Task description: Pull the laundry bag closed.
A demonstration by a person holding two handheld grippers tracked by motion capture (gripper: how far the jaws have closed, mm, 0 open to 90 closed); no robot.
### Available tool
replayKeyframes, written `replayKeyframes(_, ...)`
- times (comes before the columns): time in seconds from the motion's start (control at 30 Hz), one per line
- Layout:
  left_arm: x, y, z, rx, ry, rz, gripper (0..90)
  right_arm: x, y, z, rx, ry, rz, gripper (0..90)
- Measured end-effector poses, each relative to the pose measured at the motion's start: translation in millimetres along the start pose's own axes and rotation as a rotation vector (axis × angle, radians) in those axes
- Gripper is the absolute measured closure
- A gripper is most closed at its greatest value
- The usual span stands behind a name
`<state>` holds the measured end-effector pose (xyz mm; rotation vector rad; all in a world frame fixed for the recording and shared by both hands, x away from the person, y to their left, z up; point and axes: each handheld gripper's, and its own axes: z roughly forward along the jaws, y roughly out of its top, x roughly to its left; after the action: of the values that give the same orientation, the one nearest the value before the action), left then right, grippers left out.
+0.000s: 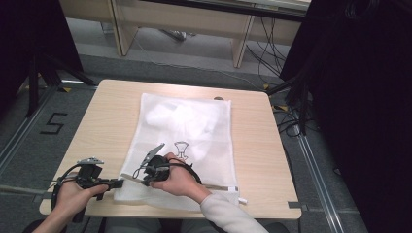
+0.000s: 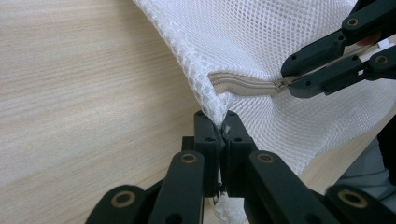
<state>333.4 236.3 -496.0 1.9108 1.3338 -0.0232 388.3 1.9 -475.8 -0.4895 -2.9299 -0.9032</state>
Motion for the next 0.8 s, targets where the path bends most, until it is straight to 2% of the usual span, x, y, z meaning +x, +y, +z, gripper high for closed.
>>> replayKeyframes(0.2, 0.1, 0.1, 0.0, -0.002, 0.001, -0.003, 86.4, -0.8, -4.5, -3.1, -0.001, 0.005, 0.006, 82.5)
replayKeyframes(0.23, 1.6, 0.4, -1.0, 0.014, 0.007, 0.013, 86.4, -0.8, -4.5, -3.1, -0.001, 0.005, 0.006, 82.5)
replayKeyframes(0.33, 1.3, 0.1, -0.4, 0.008, 0.012, 0.006, 86.4, 0.2, -7.2, -4.0, -0.013, 0.01, 0.008, 82.5)
replayKeyframes(0.37, 1.1, 0.0, -0.1, 0.005, 0.014, 0.004, 86.4, -0.9, -9.3, -4.4, -0.019, 0.0, -0.01, 82.6)
replayKeyframes(0.47, 0.2, 0.0, 0.3, -0.003, 0.007, -0.001, 86.4, -0.9, -10.6, -5.9, -0.021, 0.005, 0.002, 82.5)
replayKeyframes(0.5, 1.4, 0.2, -0.7, 0.009, 0.011, 0.013, 86.4, -0.6, -11.5, -6.8, -0.018, 0.003, 0.015, 82.5)
replayKeyframes(0.53, 0.1, 0.1, 0.2, -0.004, 0.003, 0.0, 86.4, -1.7, -12.2, -7.2, -0.022, 0.006, 0.011, 82.5)
replayKeyframes(0.57, 0.0, 0.1, 0.2, -0.004, 0.005, 0.001, 86.4, -3.1, -13.0, -7.4, -0.025, -0.01, 0.003, 82.5)
replayKeyframes(0.8, 0.2, -0.3, -0.7, -0.003, 0.002, 0.004, 86.4, -3.3, -17.6, -9.6, -0.031, 0.0, 0.014, 82.6)
